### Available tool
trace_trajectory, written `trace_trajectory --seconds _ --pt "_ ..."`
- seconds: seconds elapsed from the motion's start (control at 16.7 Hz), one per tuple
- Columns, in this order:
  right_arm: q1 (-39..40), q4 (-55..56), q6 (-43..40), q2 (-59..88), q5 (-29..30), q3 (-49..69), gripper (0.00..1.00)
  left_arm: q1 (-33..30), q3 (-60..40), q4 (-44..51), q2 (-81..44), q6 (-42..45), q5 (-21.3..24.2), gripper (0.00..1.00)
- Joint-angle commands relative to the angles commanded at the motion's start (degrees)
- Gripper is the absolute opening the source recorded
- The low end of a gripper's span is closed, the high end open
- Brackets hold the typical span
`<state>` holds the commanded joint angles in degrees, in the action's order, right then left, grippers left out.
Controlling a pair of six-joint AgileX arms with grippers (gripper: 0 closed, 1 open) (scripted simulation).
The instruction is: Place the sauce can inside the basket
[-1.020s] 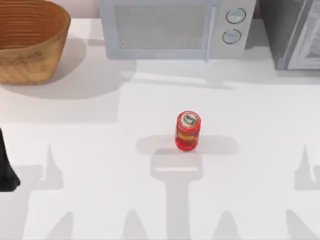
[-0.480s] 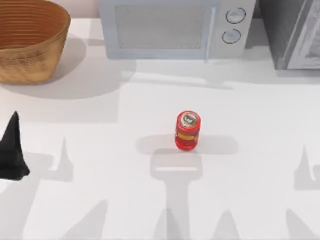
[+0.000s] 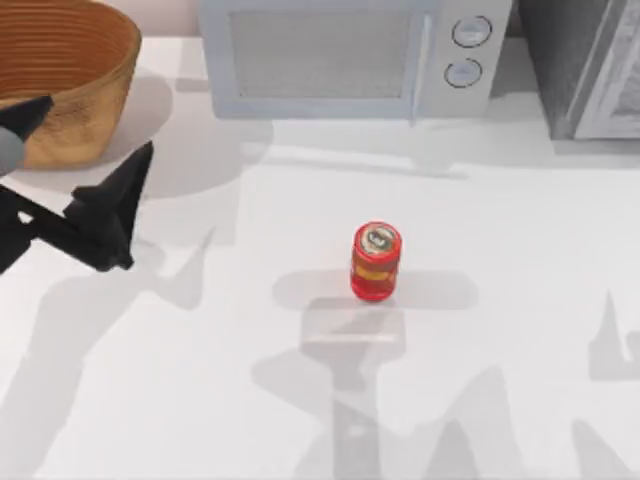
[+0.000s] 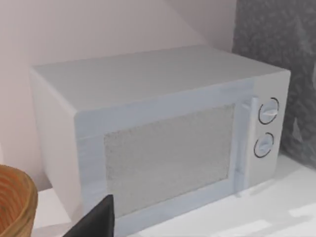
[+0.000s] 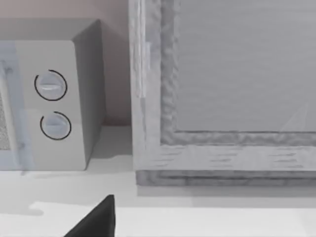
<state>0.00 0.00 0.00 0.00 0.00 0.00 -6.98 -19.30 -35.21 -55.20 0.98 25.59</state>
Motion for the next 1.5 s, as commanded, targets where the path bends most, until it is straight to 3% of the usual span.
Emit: trace_trajectory --seconds 0.48,0.84,1.14,1.5 --pt "0.0 0.0 0.0 0.0 0.0 0.0 1.0 -5.6 -15.5 -28.3 -44.4 0.8 20.6 1.0" --pt "0.0 0.0 0.0 0.0 0.0 0.0 1.0 -9.0 -24.9 -45.4 -71.1 1.3 33.0 1.0" --pt "0.0 0.0 0.0 0.0 0.0 0.0 1.0 -10.7 -29.7 -54.1 -84.8 1.5 39.3 1.0" --pt "0.0 0.0 0.0 0.0 0.0 0.0 1.0 -11.2 -30.9 -56.3 -88.2 1.6 40.9 1.0"
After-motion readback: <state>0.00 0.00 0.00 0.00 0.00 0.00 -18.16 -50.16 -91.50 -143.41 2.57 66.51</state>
